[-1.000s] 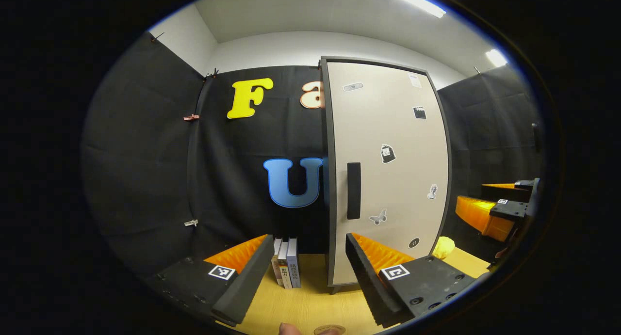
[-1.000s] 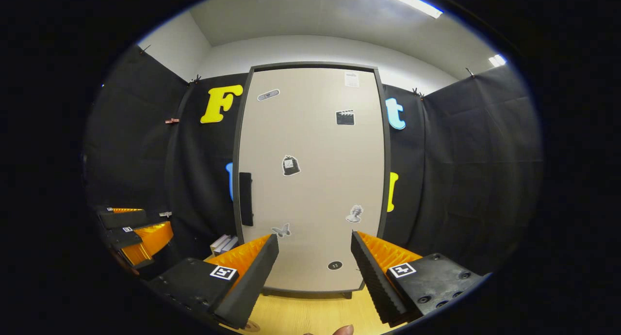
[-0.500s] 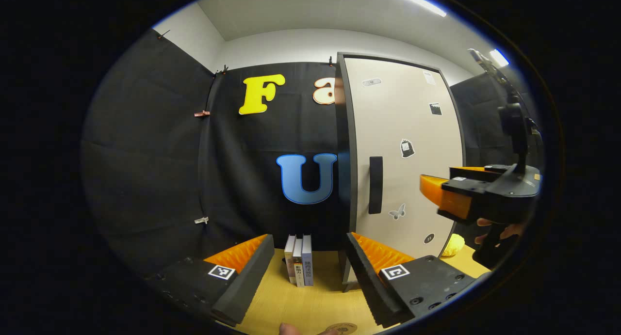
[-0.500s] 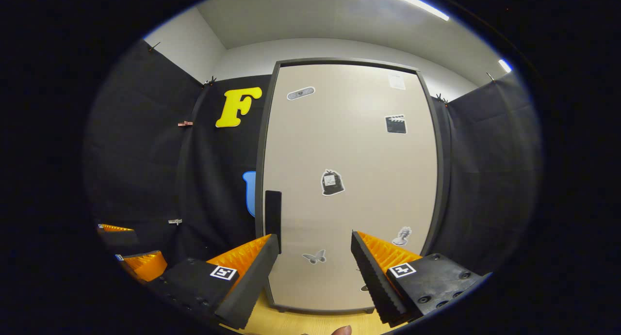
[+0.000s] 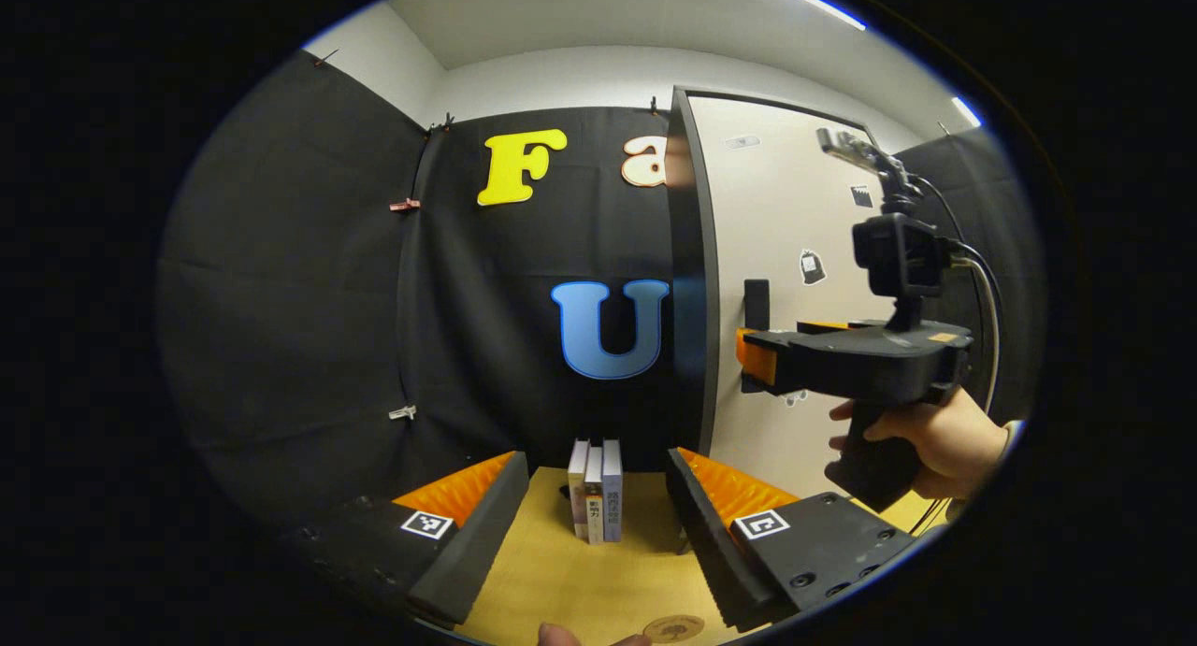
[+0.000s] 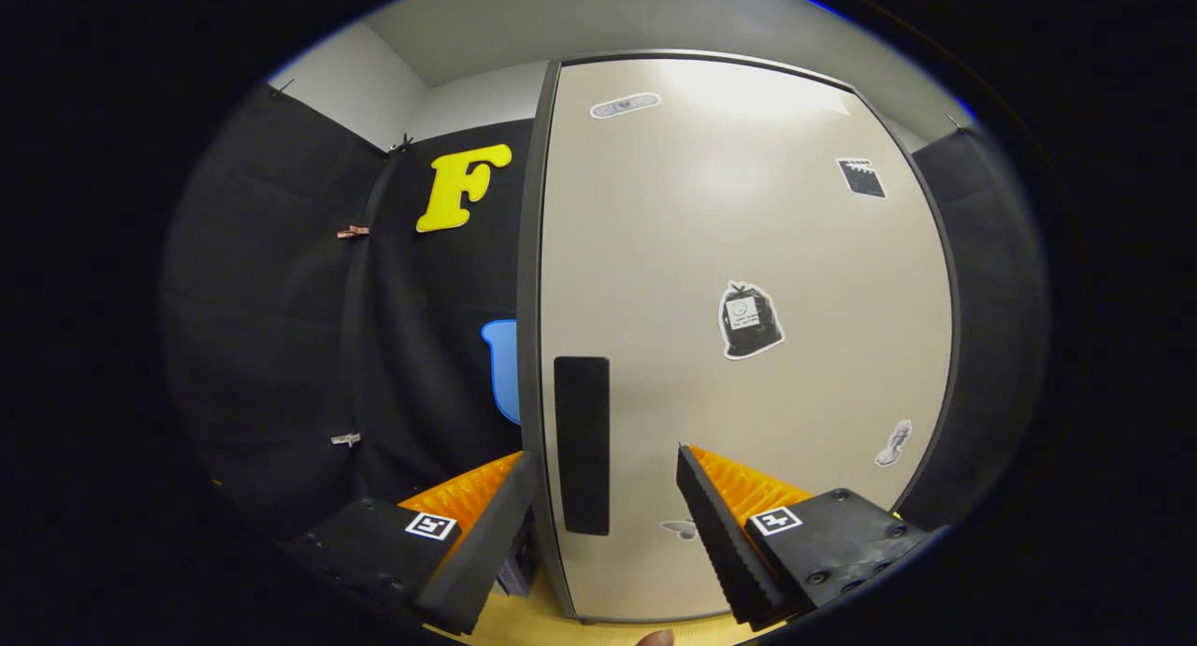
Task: Open the cabinet door with the right hand, grasp the bottle in the cabinet with the left hand and place it on the coaster, then close the cabinet door with the right hand.
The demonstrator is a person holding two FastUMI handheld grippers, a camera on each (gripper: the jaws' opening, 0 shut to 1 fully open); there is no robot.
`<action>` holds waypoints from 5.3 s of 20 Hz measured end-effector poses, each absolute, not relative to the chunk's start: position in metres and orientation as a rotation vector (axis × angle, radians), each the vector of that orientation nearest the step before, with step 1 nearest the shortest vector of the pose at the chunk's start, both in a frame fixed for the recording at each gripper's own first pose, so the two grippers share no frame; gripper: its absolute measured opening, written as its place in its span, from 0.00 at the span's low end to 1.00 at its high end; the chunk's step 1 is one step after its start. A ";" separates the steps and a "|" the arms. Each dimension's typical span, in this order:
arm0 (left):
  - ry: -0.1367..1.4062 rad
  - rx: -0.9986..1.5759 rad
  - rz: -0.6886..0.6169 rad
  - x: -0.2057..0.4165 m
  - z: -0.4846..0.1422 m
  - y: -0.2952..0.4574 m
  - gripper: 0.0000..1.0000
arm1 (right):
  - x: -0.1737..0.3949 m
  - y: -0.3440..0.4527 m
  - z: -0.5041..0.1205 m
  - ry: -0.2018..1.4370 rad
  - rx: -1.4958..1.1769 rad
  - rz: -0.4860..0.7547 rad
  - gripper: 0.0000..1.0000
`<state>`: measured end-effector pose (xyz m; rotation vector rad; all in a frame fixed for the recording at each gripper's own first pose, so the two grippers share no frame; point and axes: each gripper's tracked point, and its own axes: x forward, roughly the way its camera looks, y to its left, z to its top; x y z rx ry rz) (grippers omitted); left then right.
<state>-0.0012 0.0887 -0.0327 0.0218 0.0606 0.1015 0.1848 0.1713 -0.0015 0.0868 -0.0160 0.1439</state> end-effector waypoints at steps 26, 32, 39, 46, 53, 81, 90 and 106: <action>0.006 -0.023 0.100 -0.027 -0.003 0.056 0.93 | 0.065 0.133 -0.004 0.078 0.163 0.375 0.18; -0.006 -0.025 0.057 -0.029 0.006 0.020 0.93 | 0.018 0.081 0.001 0.068 0.156 0.357 0.17; -0.012 -0.016 -0.025 -0.023 0.010 -0.031 0.93 | -0.016 0.021 0.002 0.079 0.131 0.250 0.17; -0.025 -0.003 -0.105 -0.014 0.015 -0.076 0.93 | -0.030 -0.029 0.003 0.069 0.108 0.104 0.16; -0.028 -0.028 -0.164 0.000 0.015 -0.116 0.93 | -0.029 -0.059 0.003 0.067 0.096 -0.010 0.13; -0.022 -0.001 -0.243 0.211 -0.006 -0.237 0.94 | -0.025 -0.102 0.018 -0.038 0.158 -0.068 0.97; 0.054 0.018 -0.176 0.290 -0.041 -0.241 0.93 | -0.018 -0.126 0.007 -0.021 0.097 -0.117 0.97; 0.050 0.069 -0.143 0.347 -0.044 -0.247 0.75 | -0.014 -0.140 0.001 0.008 0.129 -0.167 0.98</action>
